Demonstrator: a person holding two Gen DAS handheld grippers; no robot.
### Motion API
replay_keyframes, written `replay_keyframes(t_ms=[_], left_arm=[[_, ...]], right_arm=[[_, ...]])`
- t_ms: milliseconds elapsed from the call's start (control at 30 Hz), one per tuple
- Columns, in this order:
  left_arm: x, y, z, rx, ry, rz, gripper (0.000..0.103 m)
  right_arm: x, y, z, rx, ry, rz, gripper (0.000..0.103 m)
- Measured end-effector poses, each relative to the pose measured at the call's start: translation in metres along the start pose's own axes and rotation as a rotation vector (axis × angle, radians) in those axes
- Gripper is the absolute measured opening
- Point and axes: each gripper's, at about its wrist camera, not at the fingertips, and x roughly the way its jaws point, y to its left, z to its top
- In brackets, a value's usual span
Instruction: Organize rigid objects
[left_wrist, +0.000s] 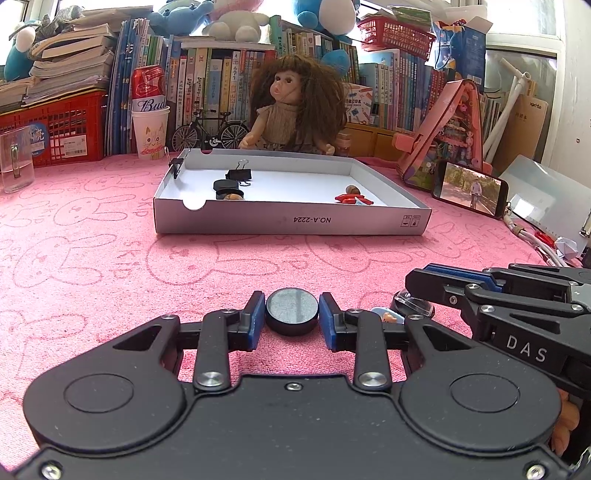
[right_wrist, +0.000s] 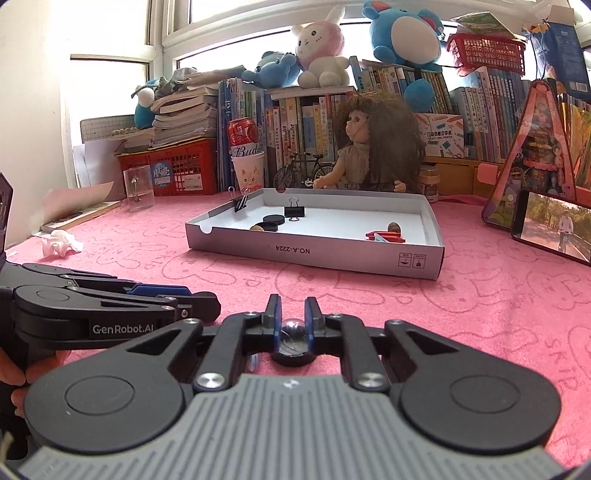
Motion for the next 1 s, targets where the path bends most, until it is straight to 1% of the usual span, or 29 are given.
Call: replay_keyframes(t_ms=[33, 67, 300, 333, 367, 400, 500, 533, 600, 633, 667, 700, 767, 800, 833, 1000], left_arm=[[-0.0002, -0.0002, -0.0002, 0.001, 0.0, 0.0, 0.03], [0.0003, 0.0004, -0.0002, 0.002, 0.0, 0.001, 0.03], [-0.0001, -0.0011, -0.0006, 0.003, -0.001, 0.002, 0.03], [-0.0001, -0.001, -0.0006, 0.003, -0.001, 0.002, 0.03], [0.0005, -0.0002, -0.0006, 0.004, -0.002, 0.003, 0.03], [0.0, -0.0008, -0.0008, 0.003, -0.002, 0.002, 0.03], [-0.0001, -0.0009, -0.0009, 0.003, -0.002, 0.001, 0.03], [-0.0002, -0.001, -0.001, 0.003, -0.002, 0.001, 0.03], [-0.0002, -0.0011, -0.0011, 0.003, -0.002, 0.002, 0.03], [-0.0002, -0.0012, -0.0012, 0.004, -0.002, 0.002, 0.03], [-0.0002, -0.001, -0.0012, 0.004, -0.002, 0.002, 0.03], [-0.0003, -0.0011, -0.0013, 0.003, -0.002, 0.002, 0.03], [0.0002, -0.0003, -0.0011, 0.002, -0.003, 0.001, 0.03], [-0.0004, -0.002, -0.0013, 0.003, -0.003, 0.002, 0.03], [0.0, -0.0017, -0.0012, 0.004, -0.003, 0.002, 0.03], [-0.0003, -0.0015, -0.0012, 0.007, -0.005, 0.003, 0.03]], right_arm=[[0.0007, 0.0003, -0.0002, -0.003, 0.004, 0.0, 0.038], [0.0013, 0.0004, -0.0006, -0.003, 0.006, 0.0, 0.041], [0.0073, 0.0031, -0.0014, -0.025, 0.018, -0.011, 0.041], [0.0078, 0.0037, -0.0014, -0.031, 0.019, -0.011, 0.037], [0.008, 0.0042, -0.0015, -0.035, 0.02, -0.006, 0.028], [0.0078, 0.0047, -0.0016, -0.038, 0.02, -0.007, 0.025], [0.0064, 0.0056, -0.0018, -0.04, 0.016, -0.005, 0.024], [0.0052, 0.0058, -0.0018, -0.038, 0.008, -0.006, 0.016], [0.0028, 0.0061, -0.0001, -0.041, 0.002, -0.007, 0.013], [0.0026, 0.0061, 0.0008, -0.04, 0.004, -0.004, 0.013], [0.0027, 0.0061, 0.0009, -0.04, 0.004, -0.005, 0.015], [0.0029, 0.006, 0.0005, -0.041, 0.004, -0.004, 0.021], [0.0034, 0.0056, -0.0003, -0.039, 0.004, -0.004, 0.028], [0.0038, 0.005, -0.0006, -0.035, 0.005, 0.001, 0.044], [0.0041, 0.0041, -0.0012, -0.026, 0.006, 0.008, 0.046], [0.0077, 0.0069, -0.0032, -0.039, 0.012, -0.002, 0.05]])
